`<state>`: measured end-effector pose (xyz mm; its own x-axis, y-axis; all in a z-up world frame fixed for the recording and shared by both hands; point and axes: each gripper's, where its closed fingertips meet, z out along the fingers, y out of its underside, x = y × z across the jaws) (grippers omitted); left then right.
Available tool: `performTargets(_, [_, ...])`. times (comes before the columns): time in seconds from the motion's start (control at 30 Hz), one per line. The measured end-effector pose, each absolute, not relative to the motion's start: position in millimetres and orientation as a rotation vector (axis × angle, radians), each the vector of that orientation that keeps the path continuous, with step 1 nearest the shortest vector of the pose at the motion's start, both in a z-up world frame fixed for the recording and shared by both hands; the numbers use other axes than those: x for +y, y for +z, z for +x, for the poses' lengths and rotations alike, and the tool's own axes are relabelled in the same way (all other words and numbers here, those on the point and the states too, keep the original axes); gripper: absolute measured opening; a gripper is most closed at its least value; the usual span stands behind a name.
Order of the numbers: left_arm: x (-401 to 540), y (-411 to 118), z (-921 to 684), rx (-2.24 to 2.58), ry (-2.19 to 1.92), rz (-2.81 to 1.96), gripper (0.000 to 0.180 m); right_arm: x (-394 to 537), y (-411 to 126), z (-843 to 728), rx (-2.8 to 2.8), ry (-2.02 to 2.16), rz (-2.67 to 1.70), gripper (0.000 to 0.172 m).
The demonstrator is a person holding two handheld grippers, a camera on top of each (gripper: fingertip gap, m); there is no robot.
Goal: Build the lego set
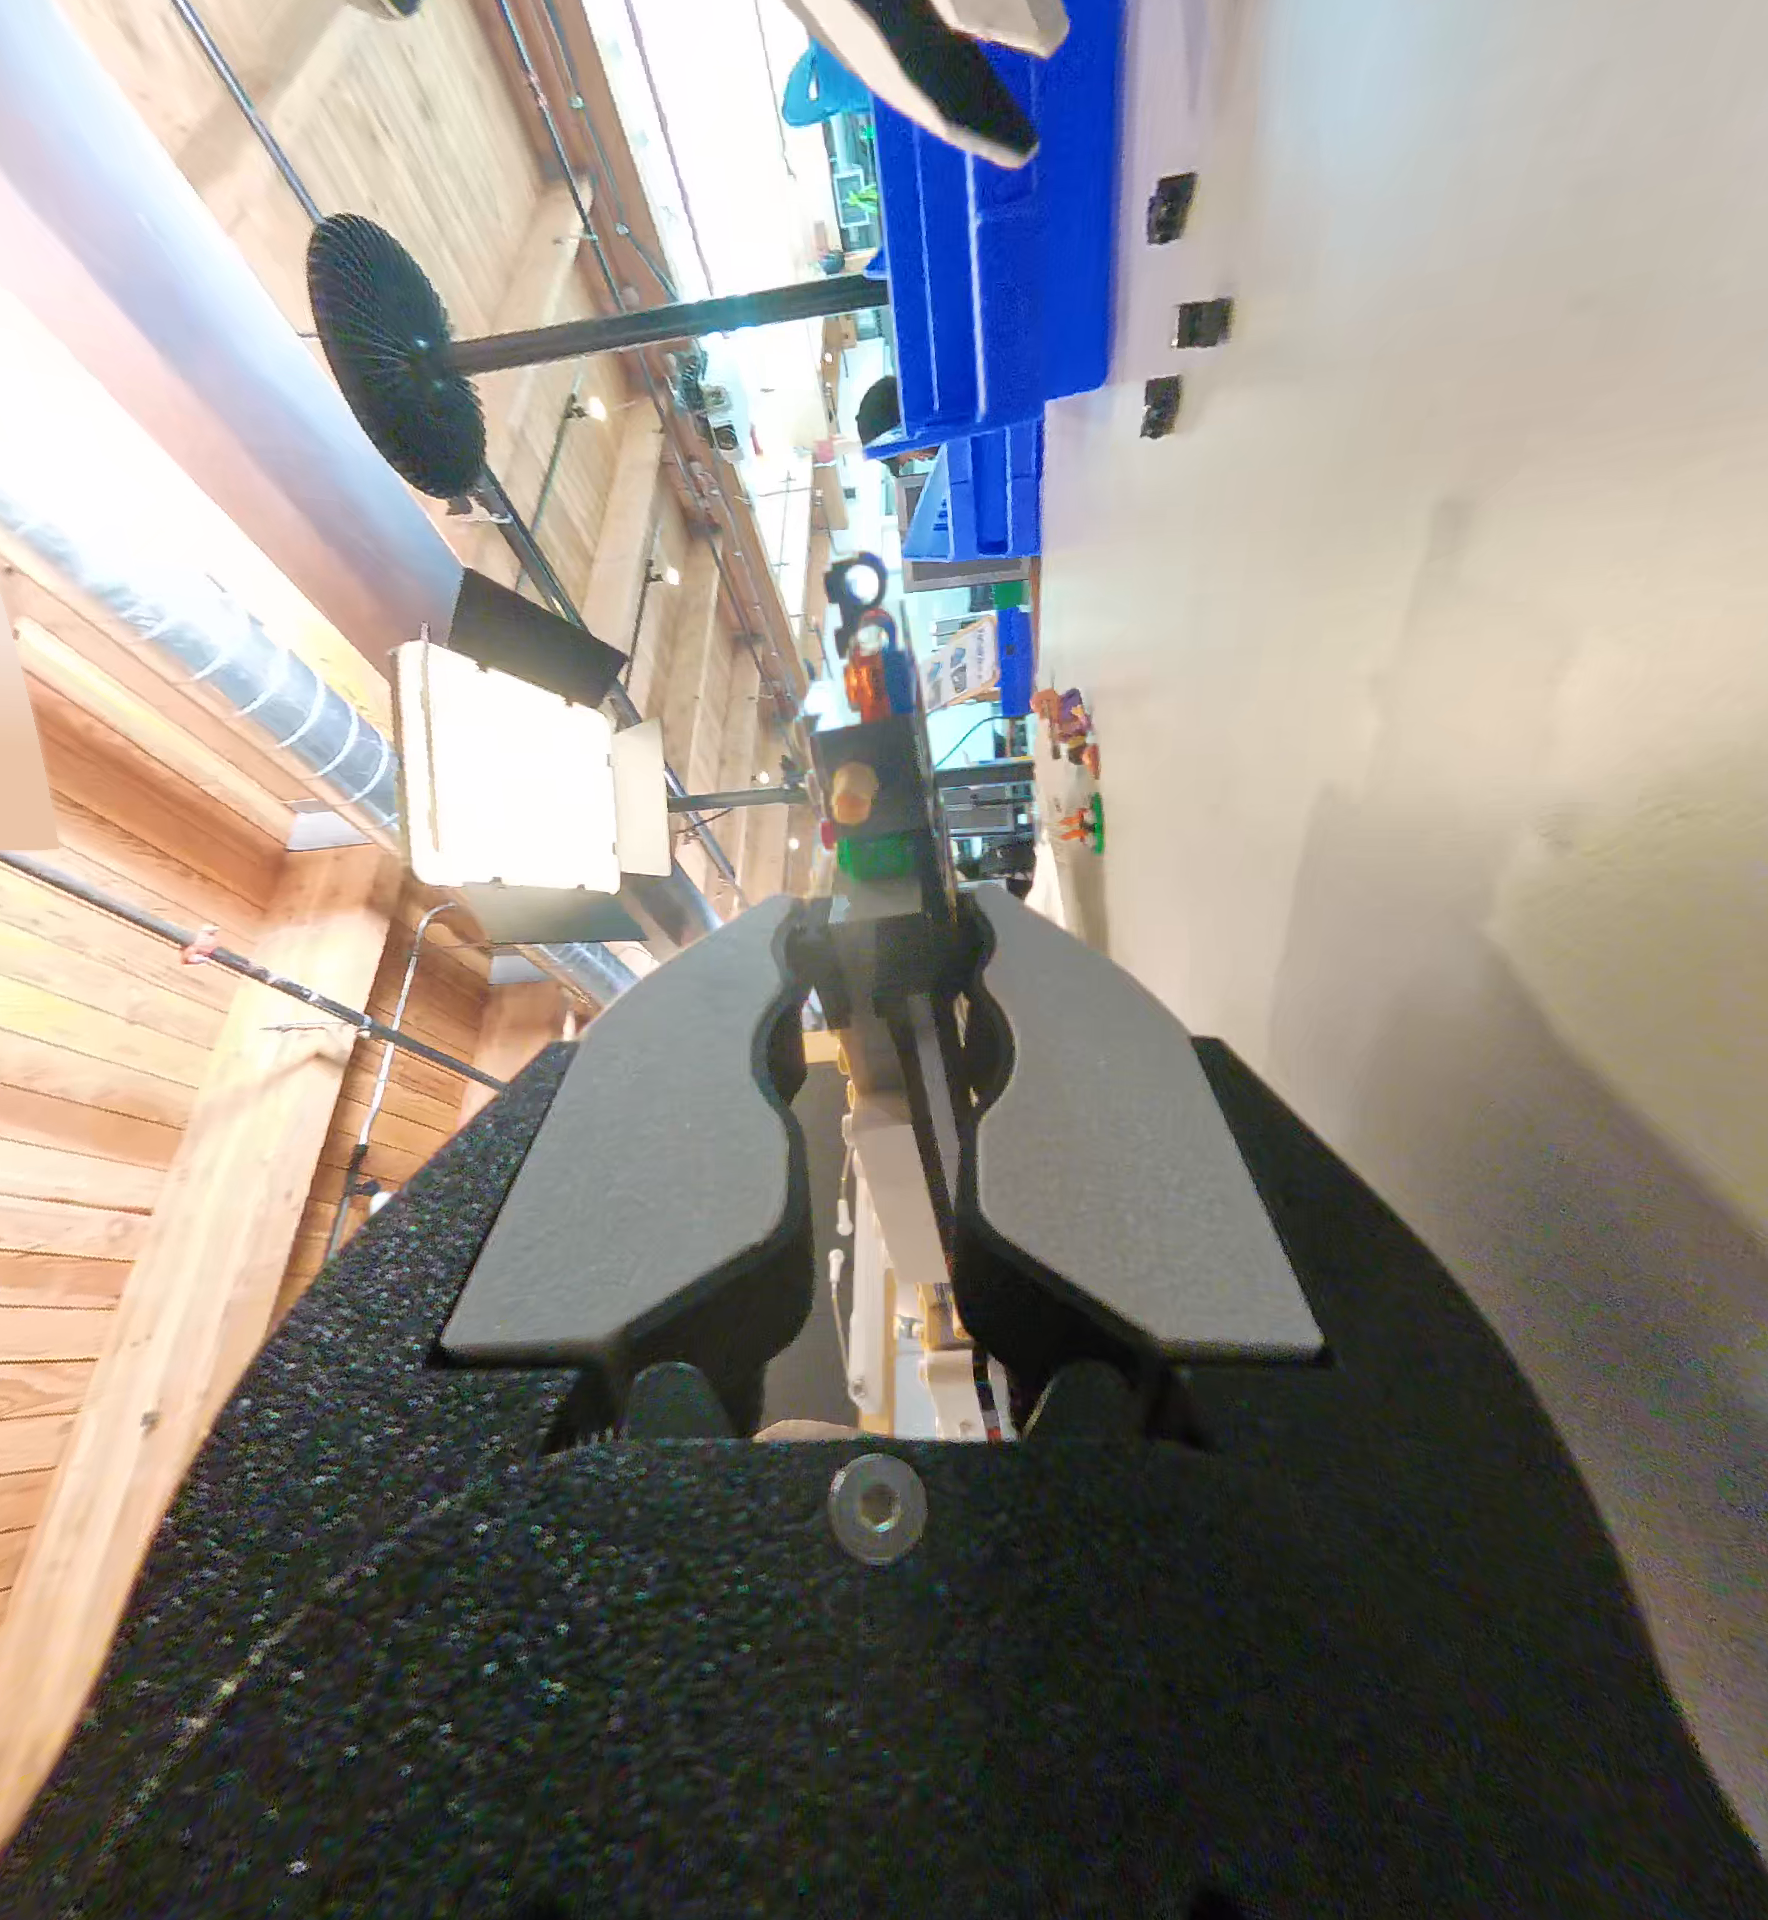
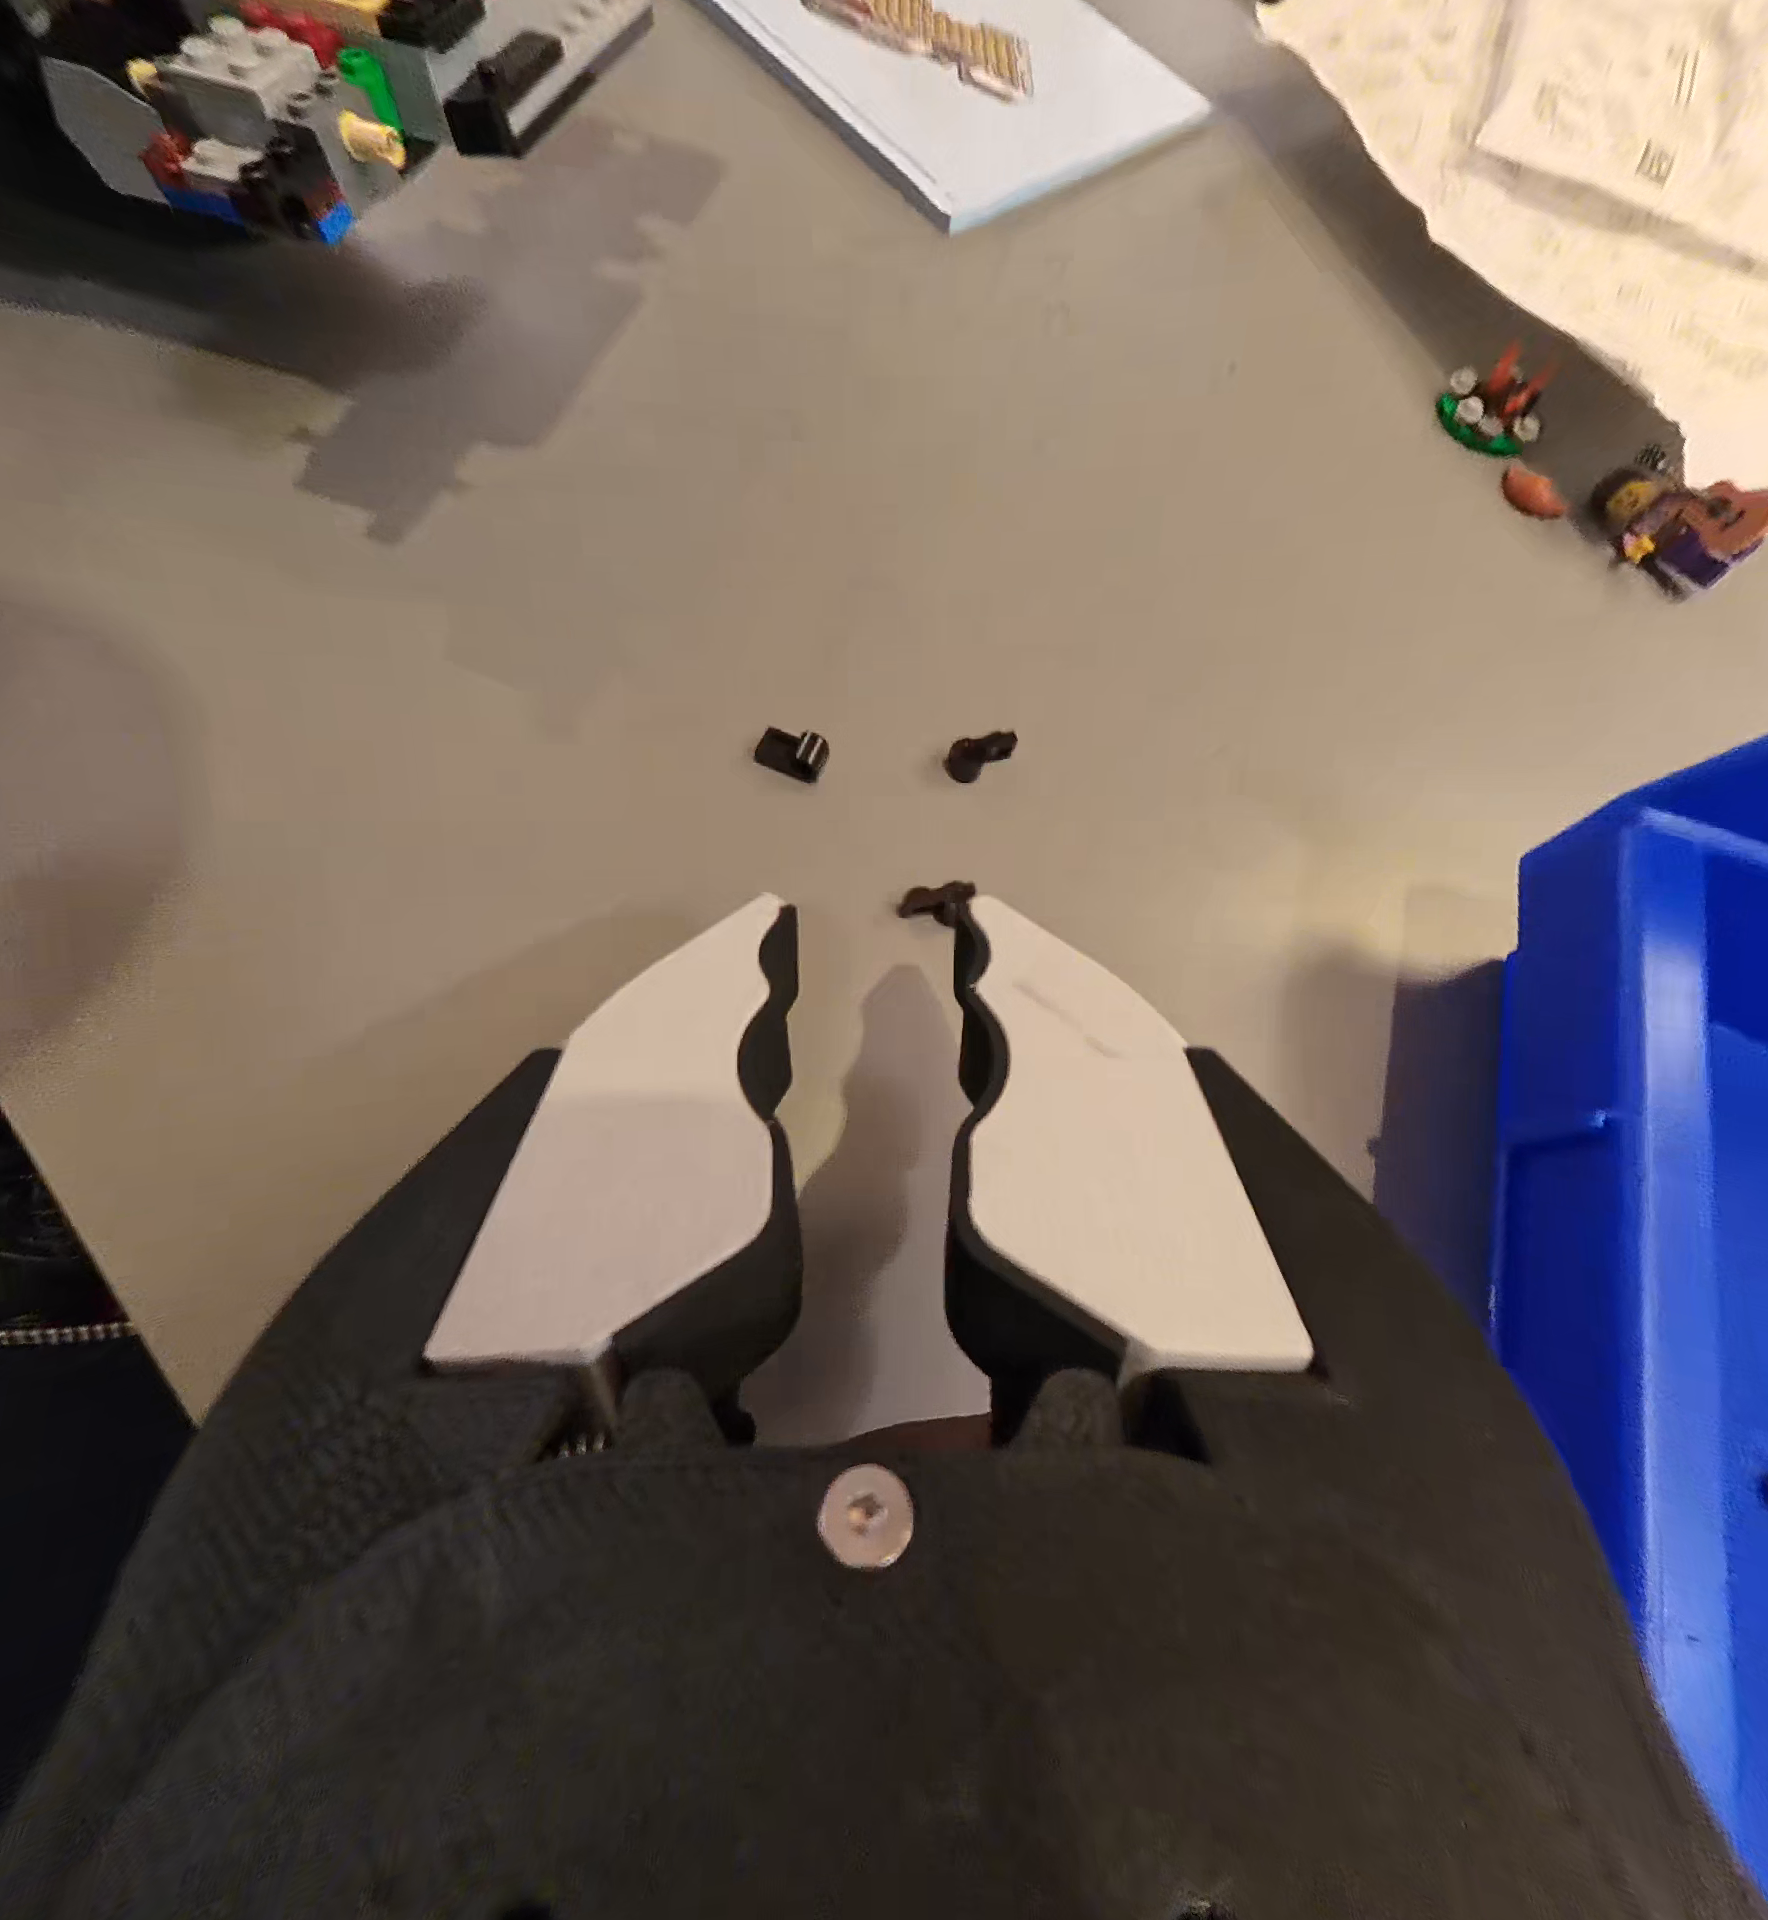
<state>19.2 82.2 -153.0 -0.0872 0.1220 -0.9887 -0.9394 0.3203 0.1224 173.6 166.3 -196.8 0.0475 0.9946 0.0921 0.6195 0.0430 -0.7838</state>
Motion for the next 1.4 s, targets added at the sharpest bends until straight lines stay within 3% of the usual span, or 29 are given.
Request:
performTargets(0.33, [87,-165,16,1.365,1.012,-0.882,0.029,178,-221,167,-1.695,0.597,-1.743,0.026])
performTargets(0.67, [86,-168,18,1.389,0.985,-0.877,0.028,177,-212,160,-1.667,0.596,-1.718,0.026])
performTargets(1.17, [91,-162,20,1.31,0.819,-1.038,0.028,100,-141,86,-1.784,0.573,-0.844,0.036])
performTargets(1.4, [94,-159,18,1.314,0.769,-1.106,0.027,74,-148,40,-1.926,0.388,-0.527,0.044])
